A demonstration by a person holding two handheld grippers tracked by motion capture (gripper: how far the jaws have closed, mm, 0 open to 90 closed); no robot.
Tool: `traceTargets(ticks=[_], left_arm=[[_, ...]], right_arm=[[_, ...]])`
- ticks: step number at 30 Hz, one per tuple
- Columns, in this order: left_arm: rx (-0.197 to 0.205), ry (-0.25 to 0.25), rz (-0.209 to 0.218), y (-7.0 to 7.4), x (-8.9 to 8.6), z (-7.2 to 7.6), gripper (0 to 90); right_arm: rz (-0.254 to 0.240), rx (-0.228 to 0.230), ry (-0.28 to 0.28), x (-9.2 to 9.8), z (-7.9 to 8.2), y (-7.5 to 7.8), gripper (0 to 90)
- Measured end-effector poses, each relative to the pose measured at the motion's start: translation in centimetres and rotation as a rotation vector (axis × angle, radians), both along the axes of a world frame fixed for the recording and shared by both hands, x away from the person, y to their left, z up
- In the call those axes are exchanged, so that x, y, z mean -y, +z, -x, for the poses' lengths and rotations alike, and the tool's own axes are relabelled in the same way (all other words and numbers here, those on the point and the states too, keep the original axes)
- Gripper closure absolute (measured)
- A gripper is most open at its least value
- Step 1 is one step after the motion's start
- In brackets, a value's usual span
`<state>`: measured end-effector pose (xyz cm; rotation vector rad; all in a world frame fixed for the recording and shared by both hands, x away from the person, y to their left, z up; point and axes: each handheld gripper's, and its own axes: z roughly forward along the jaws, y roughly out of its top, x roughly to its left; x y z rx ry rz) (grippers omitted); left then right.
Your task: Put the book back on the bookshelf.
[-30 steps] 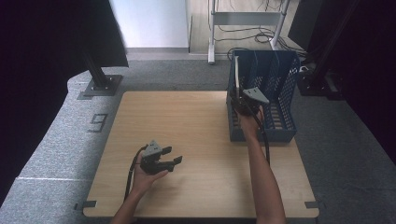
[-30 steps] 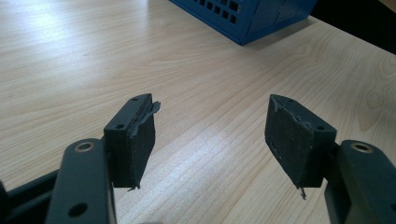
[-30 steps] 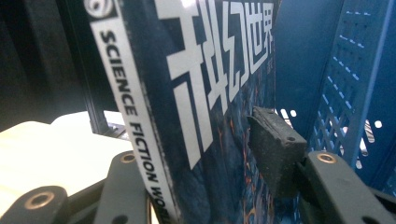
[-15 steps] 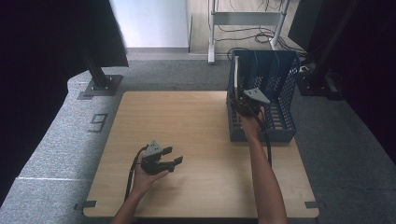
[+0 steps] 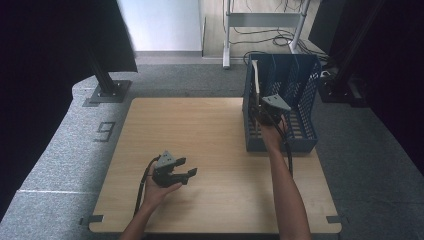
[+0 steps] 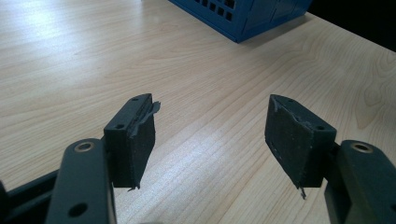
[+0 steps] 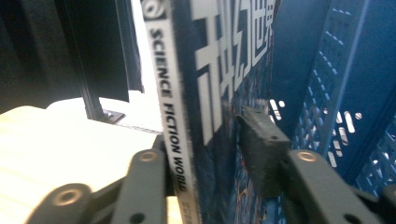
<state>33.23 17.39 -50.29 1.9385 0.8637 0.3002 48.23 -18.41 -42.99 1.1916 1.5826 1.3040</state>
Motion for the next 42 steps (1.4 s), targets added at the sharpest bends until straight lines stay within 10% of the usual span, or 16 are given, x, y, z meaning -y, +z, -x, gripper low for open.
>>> traceTargets(ticks=[13, 42], left_arm=[[-0.004, 0.013, 0.001, -0.2, -0.5, -0.2, 33.8], [0.007, -0.003, -0.012, 0.0, 0.0, 0.3, 33.8]], right_arm=[[0.008, 0.049, -0.041, 0.2, -0.8, -0.3, 71.9], [0.011, -0.004, 0.031, 0.0, 1.2, -0.8, 38.7]])
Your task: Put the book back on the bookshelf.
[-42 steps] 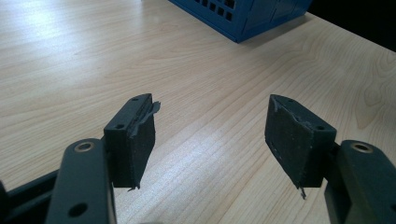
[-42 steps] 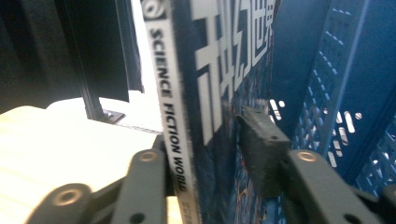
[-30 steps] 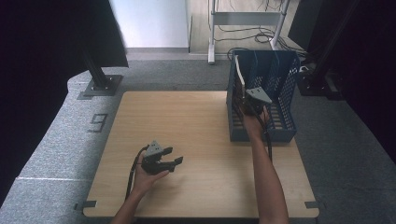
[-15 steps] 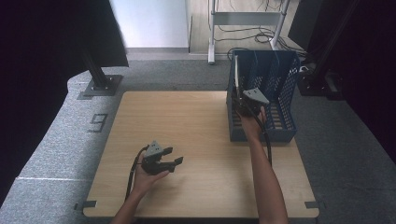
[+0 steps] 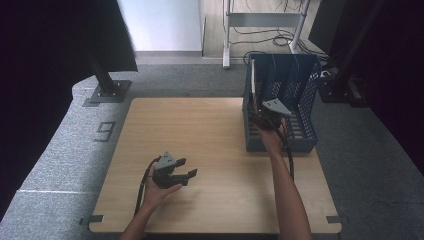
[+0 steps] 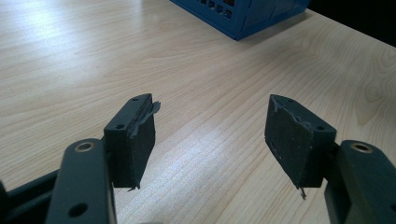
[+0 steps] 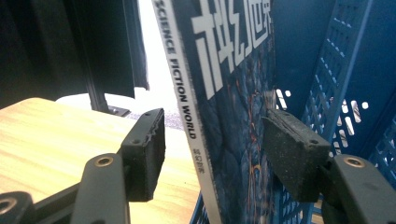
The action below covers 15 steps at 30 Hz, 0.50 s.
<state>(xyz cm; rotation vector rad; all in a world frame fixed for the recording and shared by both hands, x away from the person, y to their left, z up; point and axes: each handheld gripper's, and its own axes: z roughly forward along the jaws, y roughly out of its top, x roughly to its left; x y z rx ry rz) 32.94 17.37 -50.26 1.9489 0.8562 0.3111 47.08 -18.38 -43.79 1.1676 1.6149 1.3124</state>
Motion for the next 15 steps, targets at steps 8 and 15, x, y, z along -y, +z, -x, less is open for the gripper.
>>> traceTargets(ticks=[8, 15], left_arm=[[0.001, 0.003, -0.002, 0.0, 0.0, 0.0, 33.8], [-0.002, 0.008, -0.003, -0.1, -0.1, 0.0, 33.8]], right_arm=[[-0.005, 0.008, 0.034, 0.0, 1.2, 0.0, 38.2], [0.002, -0.004, 0.070, 0.0, 2.4, -0.4, 37.8]])
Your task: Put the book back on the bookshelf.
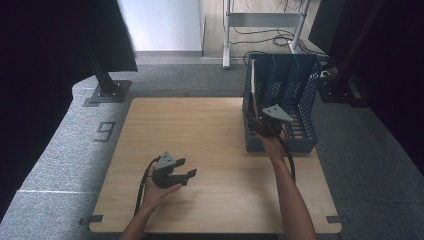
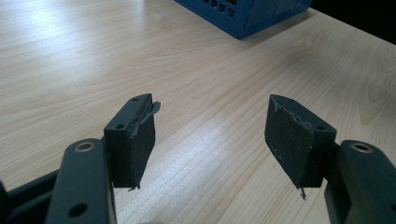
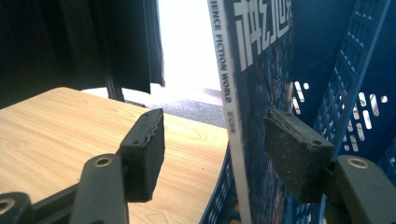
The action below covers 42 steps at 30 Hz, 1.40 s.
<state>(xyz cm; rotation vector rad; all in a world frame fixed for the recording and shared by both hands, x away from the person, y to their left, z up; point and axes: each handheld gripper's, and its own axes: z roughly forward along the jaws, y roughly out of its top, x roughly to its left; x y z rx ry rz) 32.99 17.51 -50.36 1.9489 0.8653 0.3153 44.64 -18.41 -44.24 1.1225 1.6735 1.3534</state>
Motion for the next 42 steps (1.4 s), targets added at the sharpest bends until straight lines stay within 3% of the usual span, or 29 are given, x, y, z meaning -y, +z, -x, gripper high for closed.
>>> traceTargets(ticks=[8, 10, 25, 33, 42], left_arm=[[0.001, -0.001, -0.005, 0.0, 0.1, 0.0, 33.8], [0.001, -0.001, -0.004, 0.0, 0.0, 0.0, 33.8], [-0.004, 0.000, -0.012, -0.2, 0.1, 0.0, 33.7], [-0.007, 0.001, -0.017, -0.3, 0.1, -0.1, 33.7], [-0.015, 0.003, -0.021, -0.5, 0.1, -0.2, 33.7]], right_arm=[[-0.016, -0.042, 0.016, 0.6, 2.0, -0.9, 38.7], [-0.019, -0.028, 0.022, 0.8, 2.7, -1.2, 39.3], [-0.033, -0.071, 0.068, 1.8, 7.1, -3.6, 39.4], [-0.019, -0.079, 0.103, 1.9, 9.7, -5.0, 39.3], [0.013, -0.127, 0.123, 2.5, 12.0, -7.1, 38.5]])
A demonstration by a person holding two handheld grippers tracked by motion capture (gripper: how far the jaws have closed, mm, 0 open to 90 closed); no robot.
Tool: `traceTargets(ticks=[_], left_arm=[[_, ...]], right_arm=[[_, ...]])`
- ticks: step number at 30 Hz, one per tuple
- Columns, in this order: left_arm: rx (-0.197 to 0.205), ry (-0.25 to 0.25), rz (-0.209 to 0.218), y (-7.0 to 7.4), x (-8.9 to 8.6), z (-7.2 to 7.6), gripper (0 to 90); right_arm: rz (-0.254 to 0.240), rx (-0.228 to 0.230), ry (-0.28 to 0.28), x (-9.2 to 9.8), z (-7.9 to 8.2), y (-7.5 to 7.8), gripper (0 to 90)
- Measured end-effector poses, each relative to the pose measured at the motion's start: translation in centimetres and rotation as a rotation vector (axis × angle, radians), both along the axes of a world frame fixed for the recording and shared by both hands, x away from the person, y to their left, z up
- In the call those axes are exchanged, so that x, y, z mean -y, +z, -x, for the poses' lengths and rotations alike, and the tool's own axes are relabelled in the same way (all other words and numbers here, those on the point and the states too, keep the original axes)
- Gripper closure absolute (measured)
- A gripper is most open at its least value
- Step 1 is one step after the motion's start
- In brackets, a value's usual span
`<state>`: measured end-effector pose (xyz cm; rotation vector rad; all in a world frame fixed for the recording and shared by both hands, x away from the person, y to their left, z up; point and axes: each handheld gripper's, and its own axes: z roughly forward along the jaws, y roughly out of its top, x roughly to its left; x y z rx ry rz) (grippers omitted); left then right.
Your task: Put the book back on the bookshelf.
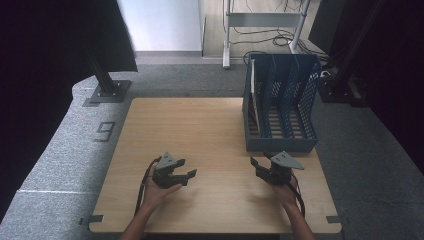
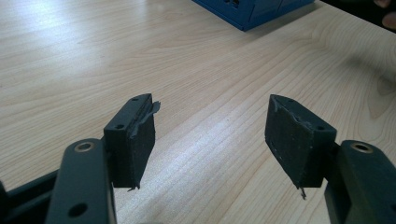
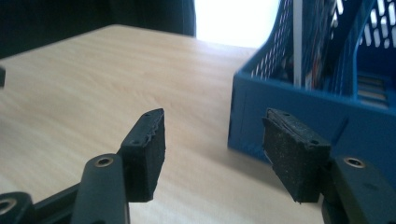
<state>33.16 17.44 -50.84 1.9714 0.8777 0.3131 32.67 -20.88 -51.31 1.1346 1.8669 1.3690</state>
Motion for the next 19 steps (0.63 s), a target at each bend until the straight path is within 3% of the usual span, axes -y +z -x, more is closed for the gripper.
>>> traceTargets(ticks=[3, 8, 16, 19], left_arm=[[0.001, 0.002, -0.002, 0.0, 0.0, 0.0, 33.7], [0.006, 0.000, -0.002, 0.1, 0.0, 0.0, 33.7], [0.003, 0.012, 0.002, 0.1, -0.4, -0.2, 33.7], [0.000, 0.013, -0.001, 0.1, -0.5, -0.2, 33.7]], right_arm=[[-0.008, -0.021, -0.002, 0.4, 0.6, -0.8, 38.3], [0.019, -0.080, 0.006, 0.7, 1.1, -2.2, 38.5], [0.031, -0.116, 0.011, 0.6, 1.1, -2.9, 37.2], [0.066, -0.151, 0.008, 0.4, 0.8, -3.2, 33.8]])
